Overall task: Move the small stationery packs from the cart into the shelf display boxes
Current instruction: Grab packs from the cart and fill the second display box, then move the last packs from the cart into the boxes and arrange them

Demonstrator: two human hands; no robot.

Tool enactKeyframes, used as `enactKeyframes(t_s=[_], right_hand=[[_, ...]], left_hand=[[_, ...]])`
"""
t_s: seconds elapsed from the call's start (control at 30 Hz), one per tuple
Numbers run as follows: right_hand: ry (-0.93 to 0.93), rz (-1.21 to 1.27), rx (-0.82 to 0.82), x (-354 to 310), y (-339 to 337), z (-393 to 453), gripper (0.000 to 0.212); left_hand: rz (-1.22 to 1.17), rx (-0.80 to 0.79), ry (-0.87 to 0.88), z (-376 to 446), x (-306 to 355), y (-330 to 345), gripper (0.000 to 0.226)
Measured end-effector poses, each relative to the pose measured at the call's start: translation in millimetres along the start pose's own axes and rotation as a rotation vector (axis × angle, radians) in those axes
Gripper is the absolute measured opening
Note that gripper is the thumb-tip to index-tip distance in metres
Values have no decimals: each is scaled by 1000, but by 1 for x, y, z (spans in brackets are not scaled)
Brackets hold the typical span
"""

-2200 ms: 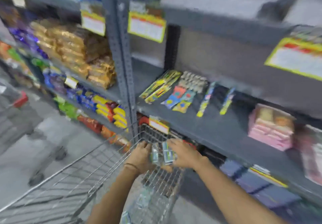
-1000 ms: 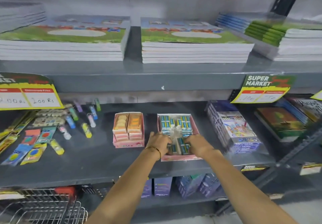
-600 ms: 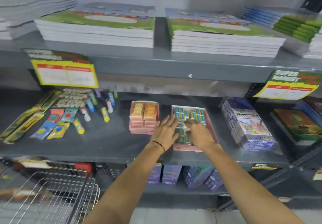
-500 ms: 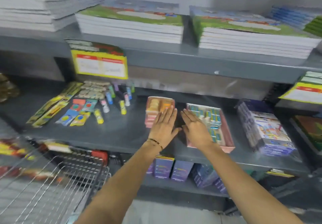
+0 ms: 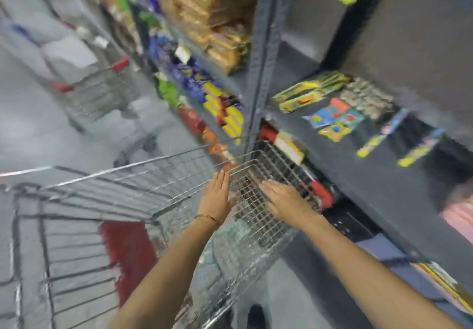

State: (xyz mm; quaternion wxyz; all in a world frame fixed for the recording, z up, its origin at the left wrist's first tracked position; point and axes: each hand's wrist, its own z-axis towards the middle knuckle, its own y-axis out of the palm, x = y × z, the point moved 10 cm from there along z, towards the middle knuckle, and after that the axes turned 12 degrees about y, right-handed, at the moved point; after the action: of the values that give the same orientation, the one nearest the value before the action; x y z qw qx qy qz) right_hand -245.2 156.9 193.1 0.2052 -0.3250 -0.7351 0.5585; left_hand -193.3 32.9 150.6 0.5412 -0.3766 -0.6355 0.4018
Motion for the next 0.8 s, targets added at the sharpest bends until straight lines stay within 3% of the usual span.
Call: enactKeyframes(t_s=[0.13, 0.23, 0.37, 0.47, 0.57, 0.7, 0.8], right_hand=[[-29, -11, -225, -55, 79, 56, 40], [152, -95, -390, -62, 149, 79, 34], [372, -137, -567, -65, 251, 86, 53], [508, -140, -540, -58, 287, 85, 70], [560, -141, -467, -51, 295, 89, 86], [496, -170, -396, -51, 292, 99, 74], [467, -92, -379, -51, 279, 104, 78]], left_hand=[[-129, -135, -280, -38, -84, 83, 80], [-220, -252, -424, -58, -120, 153, 92], [-204, -501, -256, -77, -130, 247, 110], [-102, -542, -180, -88, -139, 285, 97], [-100, -457, -170, -89, -145, 296, 95], [-130, -384, -183, -88, -149, 292, 92], [-145, -375, -208, -85, -150, 276, 89]])
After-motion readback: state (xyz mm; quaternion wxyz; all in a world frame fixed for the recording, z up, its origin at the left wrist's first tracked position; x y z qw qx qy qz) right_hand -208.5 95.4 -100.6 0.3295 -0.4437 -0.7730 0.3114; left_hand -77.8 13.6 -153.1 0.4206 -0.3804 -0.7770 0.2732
